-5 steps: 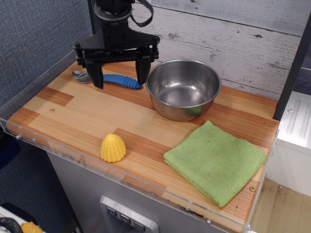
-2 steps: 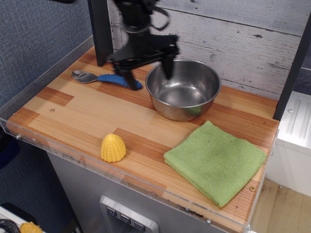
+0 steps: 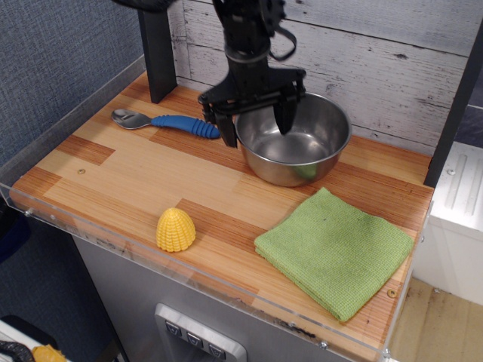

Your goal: Move the pot to the bottom left corner of the table.

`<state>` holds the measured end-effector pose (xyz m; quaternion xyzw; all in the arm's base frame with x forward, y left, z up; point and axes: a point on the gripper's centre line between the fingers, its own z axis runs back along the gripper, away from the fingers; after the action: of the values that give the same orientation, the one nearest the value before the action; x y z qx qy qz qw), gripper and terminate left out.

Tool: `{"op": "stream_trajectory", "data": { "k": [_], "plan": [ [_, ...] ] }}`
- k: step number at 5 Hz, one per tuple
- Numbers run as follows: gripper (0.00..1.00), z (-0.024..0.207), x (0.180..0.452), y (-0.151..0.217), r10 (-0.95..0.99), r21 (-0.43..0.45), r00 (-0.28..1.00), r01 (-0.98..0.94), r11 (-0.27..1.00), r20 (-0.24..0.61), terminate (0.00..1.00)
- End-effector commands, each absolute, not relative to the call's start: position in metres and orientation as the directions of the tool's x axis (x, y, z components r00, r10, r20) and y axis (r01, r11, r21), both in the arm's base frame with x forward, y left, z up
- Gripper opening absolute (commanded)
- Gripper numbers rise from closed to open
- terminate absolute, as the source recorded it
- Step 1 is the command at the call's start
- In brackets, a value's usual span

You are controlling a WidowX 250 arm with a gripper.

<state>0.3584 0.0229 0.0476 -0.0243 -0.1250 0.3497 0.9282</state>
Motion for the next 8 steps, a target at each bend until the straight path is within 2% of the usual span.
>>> {"op": "stream_trajectory", "data": {
  "k": [1,2,6,7,8],
  "plan": [
    [1.00,0.051,0.342,0.029,0.621,-0.066,0.750,-0.624,0.778,0.228,0.00],
    [0.00,0.050,0.343,0.028,0.601,-0.037,0.762,-0.612,0.790,0.241,0.00],
    [0.00,0.062,0.344,0.027,0.578,-0.045,0.770,-0.589,0.807,0.271,0.00],
    [0.00,0.078,0.343,0.029,0.567,-0.062,0.769,-0.577,0.814,0.295,0.00],
    [0.00,0.104,0.335,0.035,0.567,-0.081,0.755,-0.575,0.814,0.329,0.00]
  ]
}}
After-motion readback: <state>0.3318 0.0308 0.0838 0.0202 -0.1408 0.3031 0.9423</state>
